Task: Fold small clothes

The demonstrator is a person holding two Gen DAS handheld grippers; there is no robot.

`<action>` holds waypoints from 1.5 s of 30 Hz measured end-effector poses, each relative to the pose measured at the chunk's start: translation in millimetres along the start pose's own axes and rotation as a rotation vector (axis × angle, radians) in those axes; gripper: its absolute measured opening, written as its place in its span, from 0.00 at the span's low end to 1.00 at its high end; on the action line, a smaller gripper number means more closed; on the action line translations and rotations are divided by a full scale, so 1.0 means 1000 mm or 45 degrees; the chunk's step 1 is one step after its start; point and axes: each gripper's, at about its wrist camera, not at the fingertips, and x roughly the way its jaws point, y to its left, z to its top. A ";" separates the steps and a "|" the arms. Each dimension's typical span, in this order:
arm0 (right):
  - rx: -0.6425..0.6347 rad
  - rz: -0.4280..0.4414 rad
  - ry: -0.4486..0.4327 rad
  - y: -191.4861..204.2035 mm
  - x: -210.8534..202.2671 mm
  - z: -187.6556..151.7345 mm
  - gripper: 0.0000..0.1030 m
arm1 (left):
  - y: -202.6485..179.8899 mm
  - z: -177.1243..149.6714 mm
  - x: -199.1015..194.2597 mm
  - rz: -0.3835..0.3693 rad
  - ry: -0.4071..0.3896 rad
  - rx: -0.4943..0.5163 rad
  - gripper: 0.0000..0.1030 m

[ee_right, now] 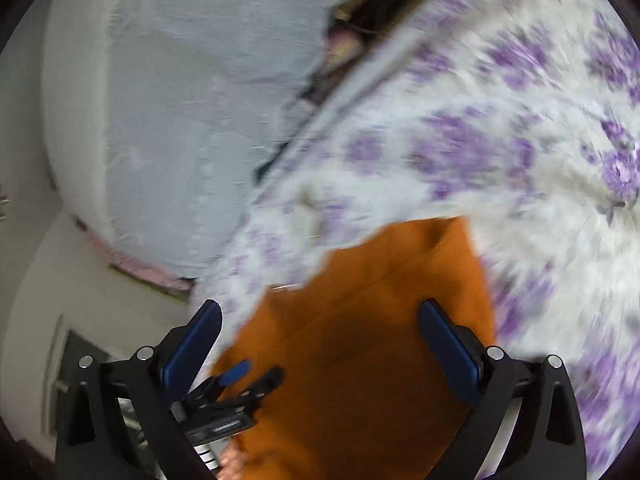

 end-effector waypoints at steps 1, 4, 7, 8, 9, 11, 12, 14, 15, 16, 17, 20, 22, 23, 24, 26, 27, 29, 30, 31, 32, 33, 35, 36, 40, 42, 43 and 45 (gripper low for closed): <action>-0.030 -0.042 0.009 0.005 -0.001 -0.002 0.97 | 0.001 0.000 -0.004 -0.001 -0.001 -0.001 0.96; -0.089 -0.117 0.030 0.020 -0.013 -0.014 0.97 | 0.008 -0.007 -0.021 -0.007 -0.045 -0.030 0.95; -0.073 -0.028 0.083 0.030 -0.023 -0.030 0.97 | 0.013 -0.017 -0.038 -0.059 -0.074 -0.018 0.96; -0.056 0.006 0.111 0.028 -0.023 -0.037 0.97 | 0.014 -0.018 -0.038 -0.030 -0.067 -0.013 0.96; -0.049 0.004 0.124 0.024 -0.022 -0.042 0.97 | 0.016 -0.019 -0.030 0.007 -0.029 -0.016 0.96; -0.139 0.006 0.096 0.020 -0.017 -0.052 0.97 | 0.019 -0.020 -0.015 -0.009 0.048 -0.036 0.96; -0.197 -0.001 0.077 0.023 -0.017 -0.055 0.97 | 0.020 -0.020 -0.020 -0.008 0.024 -0.043 0.96; -0.250 -0.033 0.091 0.029 -0.016 -0.060 0.97 | 0.025 -0.022 -0.038 0.018 -0.004 -0.068 0.96; -0.269 -0.032 0.096 0.030 -0.017 -0.063 0.97 | 0.031 -0.025 -0.046 0.016 -0.018 -0.088 0.96; -0.275 -0.017 0.096 0.030 -0.018 -0.064 0.97 | 0.040 -0.030 -0.054 -0.003 -0.027 -0.119 0.96; -0.258 0.019 0.096 0.027 -0.022 -0.066 0.97 | 0.050 -0.036 -0.061 -0.025 -0.028 -0.155 0.96; -0.188 0.000 0.046 0.024 -0.047 -0.070 0.97 | 0.102 -0.060 -0.089 -0.044 -0.044 -0.329 0.96; -0.162 -0.037 0.004 0.026 -0.073 -0.078 0.97 | 0.130 -0.077 -0.103 -0.012 -0.077 -0.418 0.96; -0.169 -0.050 -0.020 0.025 -0.085 -0.081 0.97 | 0.145 -0.084 -0.107 0.007 -0.087 -0.464 0.96; -0.187 -0.083 -0.051 0.024 -0.096 -0.086 0.97 | 0.167 -0.093 -0.109 0.019 -0.085 -0.536 0.95; -0.212 -0.224 -0.098 0.021 -0.112 -0.091 0.97 | 0.191 -0.101 -0.107 -0.067 -0.087 -0.643 0.95; -0.214 -0.291 -0.102 0.018 -0.115 -0.091 0.97 | 0.198 -0.102 -0.109 -0.118 -0.118 -0.691 0.95; -0.191 -0.358 -0.091 0.013 -0.113 -0.090 0.97 | 0.202 -0.095 -0.113 -0.102 -0.180 -0.733 0.95; -0.189 -0.380 -0.084 0.012 -0.111 -0.090 0.97 | 0.203 -0.091 -0.113 -0.079 -0.194 -0.735 0.95; -0.209 -0.418 -0.071 0.013 -0.106 -0.091 0.97 | 0.208 -0.087 -0.111 -0.055 -0.205 -0.752 0.94; -0.244 -0.459 -0.055 0.013 -0.103 -0.094 0.97 | 0.217 -0.084 -0.107 -0.030 -0.212 -0.808 0.85; -0.277 -0.495 -0.037 0.015 -0.097 -0.096 0.97 | 0.227 -0.084 -0.103 -0.035 -0.204 -0.861 0.70; -0.316 -0.545 -0.017 0.016 -0.091 -0.098 0.97 | 0.248 -0.088 -0.099 -0.055 -0.205 -0.969 0.51; -0.314 -0.545 -0.015 0.016 -0.090 -0.097 0.97 | 0.256 -0.092 -0.099 -0.059 -0.222 -1.012 0.37; -0.276 -0.494 -0.031 0.010 -0.093 -0.096 0.97 | 0.274 -0.100 -0.098 -0.090 -0.229 -1.084 0.14; -0.272 -0.489 -0.034 0.010 -0.094 -0.097 0.97 | 0.271 -0.095 -0.100 -0.069 -0.235 -1.039 0.08; -0.277 -0.493 -0.034 0.010 -0.093 -0.097 0.97 | 0.267 -0.093 -0.105 -0.040 -0.246 -0.999 0.07; -0.277 -0.496 -0.031 0.008 -0.092 -0.094 0.97 | 0.250 -0.081 -0.113 0.036 -0.274 -0.875 0.07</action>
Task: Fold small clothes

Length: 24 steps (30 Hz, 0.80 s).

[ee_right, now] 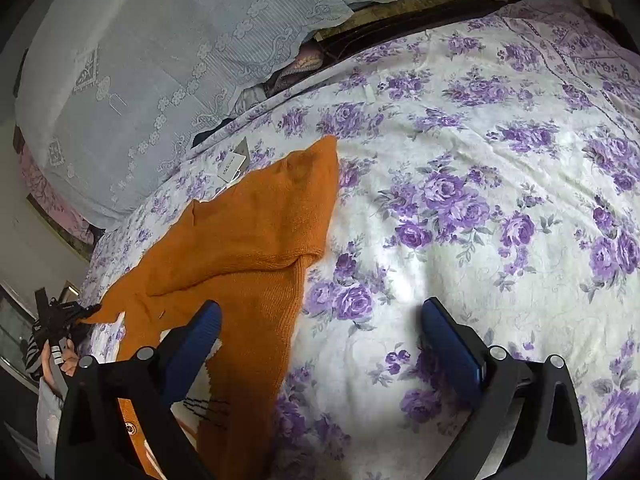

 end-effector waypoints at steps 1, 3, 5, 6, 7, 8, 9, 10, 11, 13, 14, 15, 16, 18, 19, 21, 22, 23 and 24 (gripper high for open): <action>-0.001 0.000 0.000 0.001 -0.002 -0.002 0.97 | -0.009 -0.001 -0.003 0.011 -0.015 0.052 0.07; 0.003 0.004 -0.002 0.001 -0.002 -0.002 0.97 | -0.028 -0.002 -0.011 0.027 -0.036 0.154 0.07; 0.009 0.012 -0.007 0.001 -0.004 -0.002 0.97 | -0.048 -0.003 -0.016 0.042 -0.049 0.246 0.07; 0.011 0.014 -0.008 0.001 -0.005 -0.003 0.97 | -0.058 -0.003 -0.018 0.044 -0.052 0.286 0.07; 0.011 0.014 -0.008 0.001 -0.005 -0.003 0.97 | -0.065 -0.003 -0.019 0.040 -0.054 0.313 0.07; 0.011 0.014 -0.009 0.001 -0.005 -0.003 0.97 | -0.074 -0.003 -0.020 0.035 -0.051 0.338 0.07; 0.011 0.015 -0.009 0.001 -0.005 -0.003 0.97 | -0.085 -0.002 -0.021 0.026 -0.044 0.368 0.07; 0.011 0.015 -0.009 0.001 -0.004 -0.002 0.97 | -0.094 -0.003 -0.021 0.020 -0.038 0.394 0.07; 0.010 0.014 -0.008 0.001 -0.004 -0.002 0.97 | -0.104 -0.004 -0.022 0.013 -0.033 0.419 0.07; 0.009 0.014 -0.008 0.001 -0.004 -0.002 0.97 | -0.122 -0.007 -0.022 0.006 -0.028 0.472 0.07; 0.009 0.014 -0.008 0.001 -0.004 -0.002 0.97 | -0.129 -0.010 -0.023 0.005 -0.029 0.495 0.07; 0.009 0.014 -0.008 0.001 -0.004 -0.002 0.97 | -0.141 -0.013 -0.023 0.003 -0.031 0.531 0.07; 0.009 0.014 -0.008 0.001 -0.003 -0.002 0.97 | -0.149 -0.016 -0.023 0.000 -0.031 0.554 0.07; 0.010 0.015 -0.008 0.001 -0.003 -0.002 0.97 | -0.167 -0.022 -0.024 -0.014 -0.029 0.601 0.07; 0.009 0.015 -0.008 0.001 -0.003 -0.002 0.97 | -0.175 -0.025 -0.024 -0.021 -0.029 0.620 0.07; 0.009 0.015 -0.007 0.001 -0.003 -0.002 0.97 | -0.192 -0.032 -0.025 -0.034 -0.031 0.663 0.07; 0.009 0.015 -0.007 0.001 -0.003 -0.002 0.97 | -0.201 -0.036 -0.025 -0.042 -0.032 0.686 0.07; 0.008 0.014 -0.007 0.001 -0.003 -0.002 0.97 | -0.210 -0.040 -0.026 -0.050 -0.032 0.708 0.07; 0.008 0.014 -0.007 0.001 -0.003 -0.001 0.97 | -0.216 -0.044 -0.027 -0.057 -0.031 0.723 0.07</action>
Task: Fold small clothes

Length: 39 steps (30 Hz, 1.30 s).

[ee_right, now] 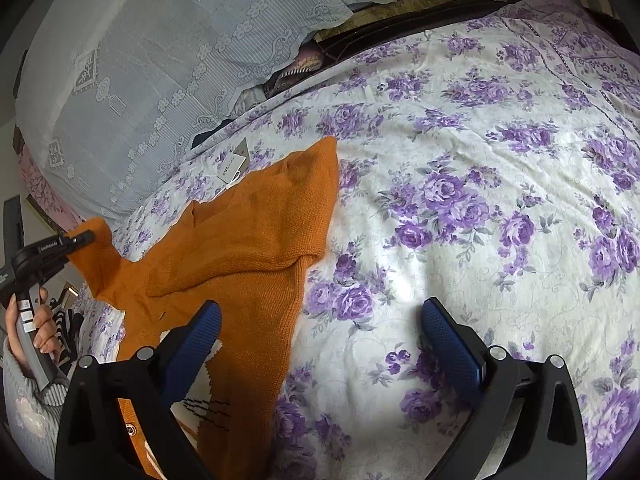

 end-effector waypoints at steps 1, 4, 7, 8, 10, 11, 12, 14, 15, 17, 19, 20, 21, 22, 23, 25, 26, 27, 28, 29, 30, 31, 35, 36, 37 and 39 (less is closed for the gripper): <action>0.001 0.001 0.000 0.000 0.000 0.000 0.97 | -0.009 0.001 0.000 -0.009 -0.001 0.019 0.07; -0.003 -0.004 0.000 0.000 0.000 -0.001 0.97 | -0.037 0.002 -0.001 -0.037 -0.009 0.079 0.07; -0.008 -0.011 0.002 0.000 0.001 -0.002 0.97 | -0.066 0.001 0.000 -0.060 -0.017 0.140 0.07; -0.009 -0.012 0.002 -0.001 0.001 -0.001 0.97 | -0.075 0.000 0.001 -0.068 -0.017 0.157 0.07; -0.010 -0.013 0.003 0.000 0.001 -0.001 0.97 | -0.095 -0.002 0.005 -0.093 -0.009 0.192 0.07; -0.011 -0.015 0.004 0.000 0.001 -0.001 0.97 | -0.104 -0.004 0.008 -0.102 -0.004 0.207 0.07; -0.012 -0.016 0.004 -0.001 0.001 -0.001 0.97 | -0.115 -0.006 0.013 -0.115 0.005 0.227 0.07; -0.015 -0.019 0.005 -0.001 0.000 -0.001 0.97 | -0.134 -0.012 0.022 -0.137 0.033 0.258 0.07; -0.016 -0.020 0.006 -0.001 0.000 -0.001 0.97 | -0.140 -0.016 0.026 -0.147 0.048 0.270 0.07; -0.020 -0.023 0.008 -0.001 0.000 -0.001 0.97 | -0.154 -0.024 0.036 -0.162 0.081 0.303 0.07; -0.022 -0.026 0.009 0.000 0.000 -0.001 0.97 | -0.171 -0.037 0.049 -0.165 0.136 0.364 0.09; -0.024 -0.026 0.011 0.000 0.001 -0.001 0.97 | -0.178 -0.042 0.055 -0.163 0.165 0.393 0.14; -0.024 -0.025 0.011 0.000 0.001 -0.001 0.97 | -0.183 -0.050 0.060 -0.166 0.200 0.431 0.20; -0.024 -0.026 0.011 0.000 0.001 -0.001 0.97 | -0.186 -0.054 0.061 -0.171 0.213 0.455 0.24; -0.024 -0.026 0.011 0.000 0.001 -0.001 0.97 | -0.185 -0.056 0.059 -0.176 0.210 0.460 0.35; -0.025 -0.027 0.012 0.001 0.002 -0.001 0.97 | -0.177 -0.053 0.048 -0.185 0.169 0.438 0.55; -0.028 -0.033 0.013 0.000 0.002 0.000 0.97 | -0.173 -0.050 0.042 -0.189 0.151 0.424 0.67; -0.033 -0.037 0.015 0.002 0.002 -0.001 0.97 | -0.164 -0.045 0.032 -0.205 0.121 0.404 0.75; -0.039 -0.044 0.018 0.002 0.003 -0.001 0.97 | -0.158 -0.041 0.025 -0.213 0.096 0.392 0.78; -0.044 -0.050 0.019 0.003 0.003 -0.001 0.97 | -0.148 -0.037 0.015 -0.213 0.064 0.382 0.84; -0.046 -0.052 0.019 0.003 0.003 -0.001 0.97 | -0.140 -0.034 0.008 -0.200 0.038 0.378 0.89; -0.045 -0.050 0.019 0.002 0.002 -0.001 0.97 | -0.134 -0.031 0.004 -0.183 0.018 0.378 0.90; -0.038 -0.039 0.016 0.000 0.001 -0.001 0.97 | -0.094 -0.030 0.001 -0.012 -0.032 0.374 0.93; -0.038 -0.039 0.015 -0.001 0.001 -0.001 0.97 | -0.076 -0.032 0.007 0.055 -0.022 0.352 0.93; -0.038 -0.039 0.016 0.000 0.001 -0.001 0.97 | -0.066 -0.033 0.010 0.091 -0.011 0.333 0.93; -0.038 -0.038 0.015 -0.001 0.001 -0.001 0.97 | -0.034 -0.036 0.020 0.160 0.026 0.256 0.93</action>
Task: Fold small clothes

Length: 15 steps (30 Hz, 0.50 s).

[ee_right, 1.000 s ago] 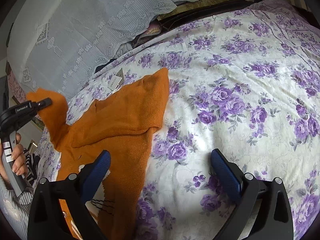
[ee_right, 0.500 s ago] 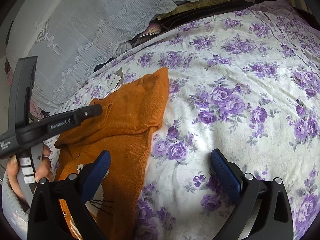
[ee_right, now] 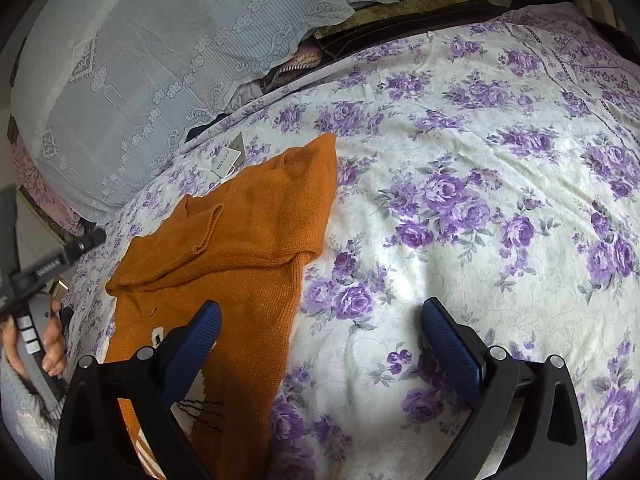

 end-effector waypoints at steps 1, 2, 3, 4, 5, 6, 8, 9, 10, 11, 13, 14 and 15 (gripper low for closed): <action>0.001 0.001 0.000 0.000 0.000 0.000 0.97 | 0.013 -0.004 0.005 0.017 0.019 -0.038 0.93; 0.000 0.000 0.000 0.001 0.000 0.000 0.97 | 0.026 -0.009 0.010 0.032 0.036 -0.075 0.93; 0.000 0.000 0.000 0.001 0.000 0.000 0.97 | 0.040 -0.014 0.016 0.055 0.053 -0.115 0.93; 0.000 0.000 0.000 0.001 0.001 0.000 0.97 | 0.049 -0.018 0.021 0.078 0.066 -0.144 0.93; 0.001 0.000 0.000 0.001 0.000 0.000 0.97 | 0.059 -0.022 0.030 0.108 0.086 -0.168 0.93; 0.001 0.000 0.000 0.001 0.000 0.000 0.97 | 0.064 -0.026 0.036 0.130 0.103 -0.177 0.93; 0.001 0.001 0.000 0.001 0.000 0.000 0.97 | 0.064 -0.036 0.058 0.144 0.186 -0.147 0.93; 0.002 0.001 -0.001 0.000 0.000 0.000 0.97 | 0.059 -0.042 0.068 0.141 0.226 -0.111 0.93; 0.002 0.001 0.000 0.001 0.001 0.000 0.97 | 0.052 -0.046 0.076 0.150 0.248 -0.068 0.93; 0.003 0.003 -0.001 0.000 0.000 0.000 0.97 | 0.046 -0.050 0.075 0.188 0.197 -0.048 0.94; 0.006 0.005 -0.003 0.001 -0.001 0.000 0.97 | 0.032 -0.049 0.068 0.302 0.150 0.055 0.94; 0.008 0.007 -0.004 0.001 -0.001 0.000 0.97 | 0.028 -0.047 0.065 0.327 0.137 0.091 0.94; 0.009 0.009 -0.005 0.001 -0.002 0.000 0.97 | 0.024 -0.044 0.055 0.332 0.101 0.124 0.94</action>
